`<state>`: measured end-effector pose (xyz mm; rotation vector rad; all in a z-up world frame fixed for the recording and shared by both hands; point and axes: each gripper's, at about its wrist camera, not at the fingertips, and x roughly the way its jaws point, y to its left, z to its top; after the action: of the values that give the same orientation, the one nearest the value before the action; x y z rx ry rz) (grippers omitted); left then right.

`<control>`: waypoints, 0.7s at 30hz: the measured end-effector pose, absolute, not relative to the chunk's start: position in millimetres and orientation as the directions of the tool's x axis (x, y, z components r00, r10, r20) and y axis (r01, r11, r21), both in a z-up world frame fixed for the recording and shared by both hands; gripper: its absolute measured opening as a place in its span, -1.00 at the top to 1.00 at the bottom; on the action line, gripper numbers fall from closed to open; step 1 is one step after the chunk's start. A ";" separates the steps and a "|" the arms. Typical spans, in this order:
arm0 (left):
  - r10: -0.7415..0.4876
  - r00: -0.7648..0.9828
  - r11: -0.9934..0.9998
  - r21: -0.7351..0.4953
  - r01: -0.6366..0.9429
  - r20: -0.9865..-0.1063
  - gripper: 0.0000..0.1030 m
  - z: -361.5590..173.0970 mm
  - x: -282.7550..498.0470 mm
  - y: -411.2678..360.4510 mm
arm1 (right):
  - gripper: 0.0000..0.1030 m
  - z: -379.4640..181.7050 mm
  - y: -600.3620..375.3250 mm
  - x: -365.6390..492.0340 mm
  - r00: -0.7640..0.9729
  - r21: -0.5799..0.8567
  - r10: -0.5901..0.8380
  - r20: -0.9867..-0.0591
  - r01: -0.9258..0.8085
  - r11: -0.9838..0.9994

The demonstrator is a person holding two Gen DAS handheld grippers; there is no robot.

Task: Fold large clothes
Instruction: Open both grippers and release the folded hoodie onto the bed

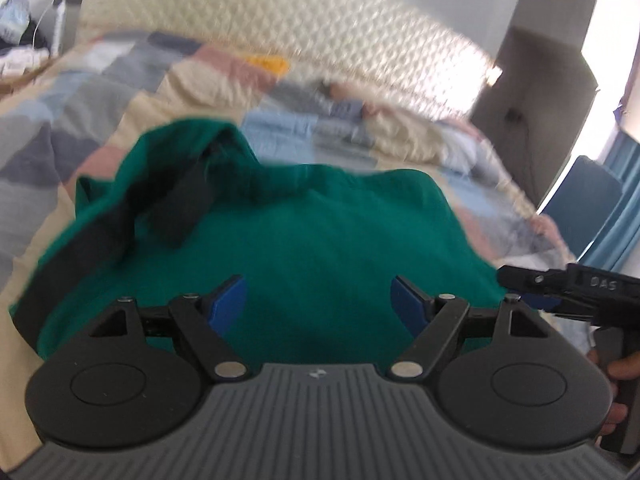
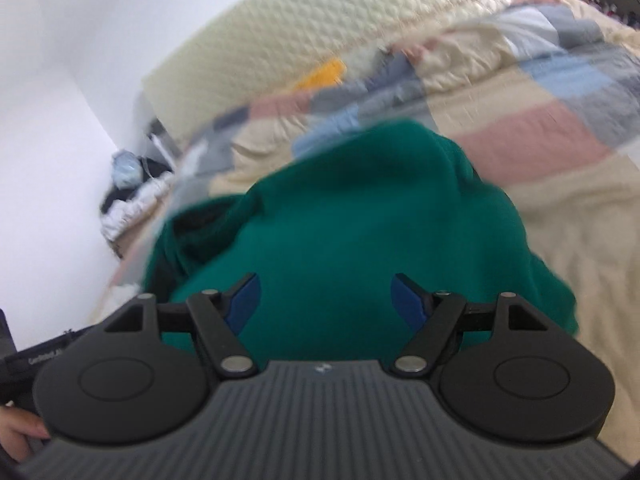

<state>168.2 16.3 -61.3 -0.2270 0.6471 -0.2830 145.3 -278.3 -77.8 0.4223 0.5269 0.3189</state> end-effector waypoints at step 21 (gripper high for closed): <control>-0.175 0.777 0.946 -0.321 -0.037 -0.605 -0.84 -101.4 239.0 41.0 | -0.23 -106.9 -257.2 199.3 0.802 0.445 0.371 -0.468 -0.148 0.883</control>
<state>239.0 41.0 -101.4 -0.3270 0.6804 -0.0758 199.3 -257.2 -106.9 0.4046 0.5771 0.2864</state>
